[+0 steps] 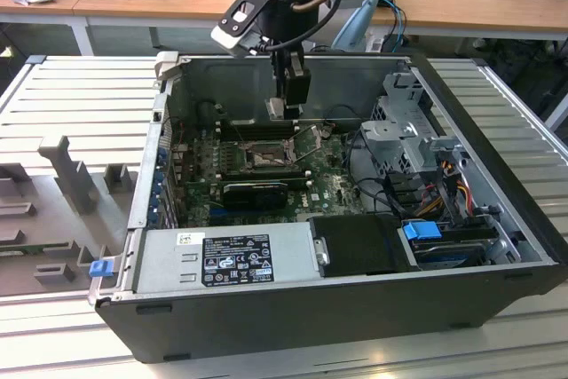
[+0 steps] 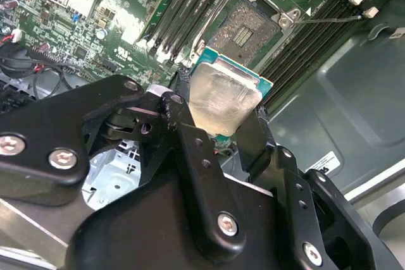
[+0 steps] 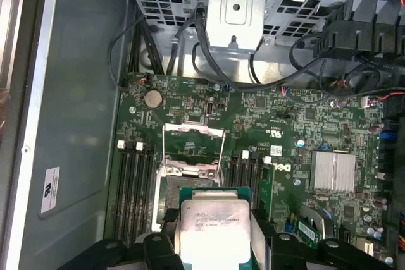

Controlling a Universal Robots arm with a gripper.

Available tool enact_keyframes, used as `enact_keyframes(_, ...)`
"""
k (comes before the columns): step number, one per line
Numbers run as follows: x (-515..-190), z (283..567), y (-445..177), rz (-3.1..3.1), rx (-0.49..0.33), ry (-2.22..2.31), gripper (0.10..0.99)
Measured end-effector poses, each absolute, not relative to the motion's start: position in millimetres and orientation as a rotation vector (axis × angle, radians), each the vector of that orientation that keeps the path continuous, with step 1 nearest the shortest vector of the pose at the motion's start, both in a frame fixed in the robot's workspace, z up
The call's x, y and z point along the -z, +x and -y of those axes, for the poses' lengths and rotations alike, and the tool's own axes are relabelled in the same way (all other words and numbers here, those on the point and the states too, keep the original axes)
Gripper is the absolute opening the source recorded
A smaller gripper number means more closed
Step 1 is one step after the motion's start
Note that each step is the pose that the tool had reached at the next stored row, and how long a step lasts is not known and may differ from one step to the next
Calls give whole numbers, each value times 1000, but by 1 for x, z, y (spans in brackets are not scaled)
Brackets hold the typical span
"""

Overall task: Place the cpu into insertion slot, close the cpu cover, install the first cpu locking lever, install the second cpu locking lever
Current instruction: 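Place the cpu into insertion slot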

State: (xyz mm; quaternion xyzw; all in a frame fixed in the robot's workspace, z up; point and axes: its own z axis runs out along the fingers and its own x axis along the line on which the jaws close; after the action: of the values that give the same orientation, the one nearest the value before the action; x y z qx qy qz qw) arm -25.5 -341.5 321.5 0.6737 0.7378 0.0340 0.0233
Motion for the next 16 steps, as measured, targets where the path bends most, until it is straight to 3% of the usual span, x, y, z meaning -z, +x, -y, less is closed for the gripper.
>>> enact_keyframes(16,-291,340,-31,-2211,-103,2161,529)
